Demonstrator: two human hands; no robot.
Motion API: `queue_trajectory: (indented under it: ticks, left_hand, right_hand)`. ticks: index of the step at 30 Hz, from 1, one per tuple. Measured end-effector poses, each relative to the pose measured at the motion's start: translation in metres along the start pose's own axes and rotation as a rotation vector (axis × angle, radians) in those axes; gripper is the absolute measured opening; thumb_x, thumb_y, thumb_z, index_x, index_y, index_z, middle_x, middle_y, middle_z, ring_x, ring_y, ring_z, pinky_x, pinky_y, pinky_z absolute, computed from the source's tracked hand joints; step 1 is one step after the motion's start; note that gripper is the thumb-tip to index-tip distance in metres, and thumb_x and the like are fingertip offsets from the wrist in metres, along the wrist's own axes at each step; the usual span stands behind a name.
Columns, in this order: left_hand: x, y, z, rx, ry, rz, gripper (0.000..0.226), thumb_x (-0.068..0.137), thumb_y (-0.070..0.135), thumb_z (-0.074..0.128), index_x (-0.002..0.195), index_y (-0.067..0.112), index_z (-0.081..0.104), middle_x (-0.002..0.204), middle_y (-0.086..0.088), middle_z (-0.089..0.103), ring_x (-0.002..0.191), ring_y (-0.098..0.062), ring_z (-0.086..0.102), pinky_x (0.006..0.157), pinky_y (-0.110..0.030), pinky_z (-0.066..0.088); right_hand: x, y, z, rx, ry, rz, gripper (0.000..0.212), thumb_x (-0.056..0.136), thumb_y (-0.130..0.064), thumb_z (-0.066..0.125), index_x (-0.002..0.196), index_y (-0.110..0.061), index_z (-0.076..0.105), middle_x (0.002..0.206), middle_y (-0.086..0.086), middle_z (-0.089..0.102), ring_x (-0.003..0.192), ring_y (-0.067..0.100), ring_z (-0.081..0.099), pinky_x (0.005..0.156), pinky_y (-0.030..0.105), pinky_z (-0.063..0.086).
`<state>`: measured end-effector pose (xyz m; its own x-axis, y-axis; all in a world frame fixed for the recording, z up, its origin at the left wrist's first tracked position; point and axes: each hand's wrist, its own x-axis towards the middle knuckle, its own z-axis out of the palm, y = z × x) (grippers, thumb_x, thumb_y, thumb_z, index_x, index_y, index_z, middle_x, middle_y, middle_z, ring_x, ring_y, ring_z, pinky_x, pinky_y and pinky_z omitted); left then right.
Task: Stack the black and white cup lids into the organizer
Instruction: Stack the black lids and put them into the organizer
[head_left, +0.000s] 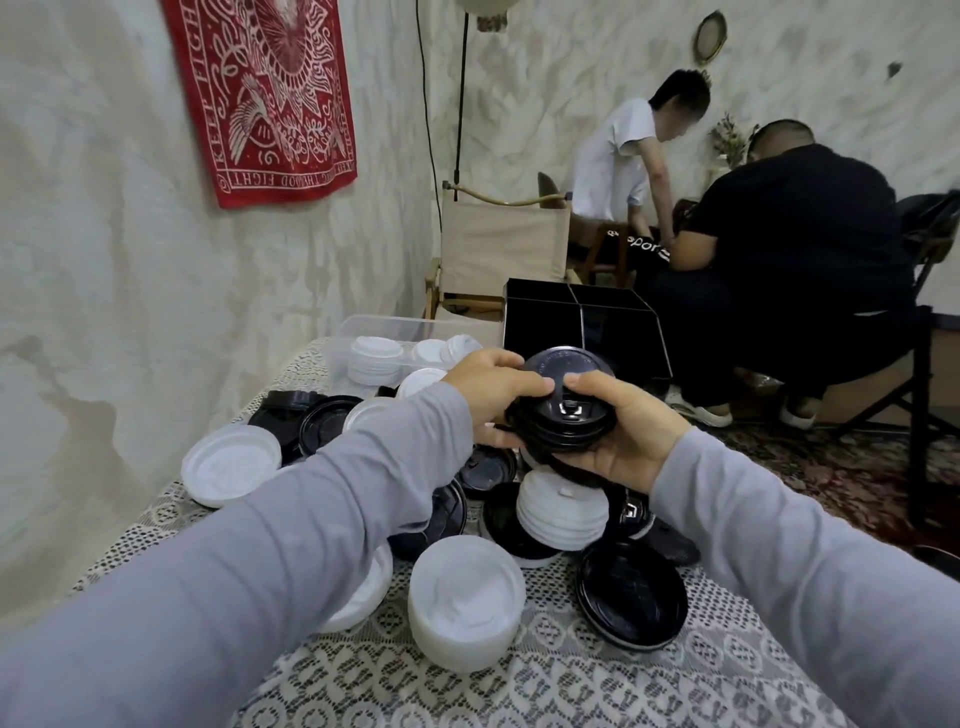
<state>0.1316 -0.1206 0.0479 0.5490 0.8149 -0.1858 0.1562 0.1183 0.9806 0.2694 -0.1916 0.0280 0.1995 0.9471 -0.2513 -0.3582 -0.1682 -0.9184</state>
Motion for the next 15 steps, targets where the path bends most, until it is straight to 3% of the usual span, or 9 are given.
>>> queue_trajectory:
  ticks: [2, 6, 8, 10, 11, 13, 15]
  left_hand:
    - [0.013, 0.007, 0.007, 0.044, -0.006, 0.033, 0.048, 0.084, 0.016, 0.068, 0.128, 0.013, 0.047, 0.118, -0.009, 0.058, 0.103, -0.030, 0.060, 0.076, -0.044, 0.055]
    - [0.040, 0.020, 0.016, 0.159, -0.003, 0.049, 0.039, 0.088, 0.029, 0.063, 0.123, 0.022, 0.047, 0.104, -0.002, 0.058, 0.091, -0.023, 0.060, 0.078, -0.038, 0.054]
    - [0.055, 0.025, 0.018, 0.221, 0.000, 0.057, 0.022, 0.092, 0.035, 0.053, 0.110, 0.023, 0.052, 0.093, 0.001, 0.058, 0.088, -0.021, 0.059, 0.080, -0.036, 0.050]
    - [0.071, 0.030, 0.020, 0.261, 0.011, 0.094, 0.018, 0.096, 0.034, 0.042, 0.097, 0.019, 0.053, 0.094, -0.002, 0.056, 0.091, -0.022, 0.056, 0.083, -0.035, 0.045]
    - [0.081, 0.031, 0.019, 0.350, 0.034, 0.137, 0.020, 0.097, 0.031, 0.039, 0.099, 0.018, 0.055, 0.099, -0.004, 0.056, 0.095, -0.024, 0.054, 0.085, -0.034, 0.043]
    - [0.100, 0.032, 0.014, 0.702, 0.123, 0.245, 0.030, 0.098, 0.028, 0.039, 0.121, 0.018, 0.055, 0.119, -0.005, 0.057, 0.112, -0.024, 0.052, 0.093, -0.030, 0.040]
    - [0.119, 0.032, 0.008, 1.053, 0.175, 0.318, 0.043, 0.097, 0.024, 0.040, 0.139, 0.018, 0.042, 0.140, -0.003, 0.046, 0.125, -0.025, 0.045, 0.100, -0.031, 0.038]
  right_hand:
    - [0.007, -0.009, -0.007, 0.012, 0.037, -0.020, 0.040, 0.083, -0.020, 0.063, 0.120, -0.007, 0.060, 0.114, 0.016, 0.067, 0.103, 0.029, 0.065, 0.086, 0.042, 0.053]
    - [0.021, -0.028, -0.019, -0.023, 0.085, -0.041, 0.036, 0.085, -0.021, 0.062, 0.119, -0.009, 0.061, 0.109, 0.013, 0.068, 0.098, 0.026, 0.066, 0.084, 0.041, 0.054]
    - [0.031, -0.035, -0.024, -0.053, 0.116, -0.035, 0.034, 0.086, -0.022, 0.061, 0.118, -0.010, 0.061, 0.105, 0.011, 0.069, 0.094, 0.024, 0.066, 0.080, 0.038, 0.055]
    - [0.041, -0.040, -0.029, -0.054, 0.153, -0.031, 0.035, 0.085, -0.022, 0.062, 0.118, -0.011, 0.060, 0.106, 0.011, 0.068, 0.093, 0.023, 0.066, 0.078, 0.036, 0.055]
    - [0.046, -0.043, -0.032, -0.052, 0.176, -0.029, 0.036, 0.084, -0.022, 0.063, 0.118, -0.011, 0.060, 0.107, 0.010, 0.068, 0.093, 0.023, 0.066, 0.077, 0.036, 0.055]
    - [0.056, -0.049, -0.038, -0.047, 0.213, -0.030, 0.036, 0.082, -0.022, 0.065, 0.117, -0.012, 0.060, 0.110, 0.011, 0.068, 0.093, 0.023, 0.066, 0.074, 0.036, 0.055]
    - [0.065, -0.053, -0.043, -0.034, 0.229, -0.034, 0.032, 0.082, -0.021, 0.066, 0.112, -0.012, 0.060, 0.111, 0.011, 0.067, 0.094, 0.024, 0.066, 0.074, 0.037, 0.055]
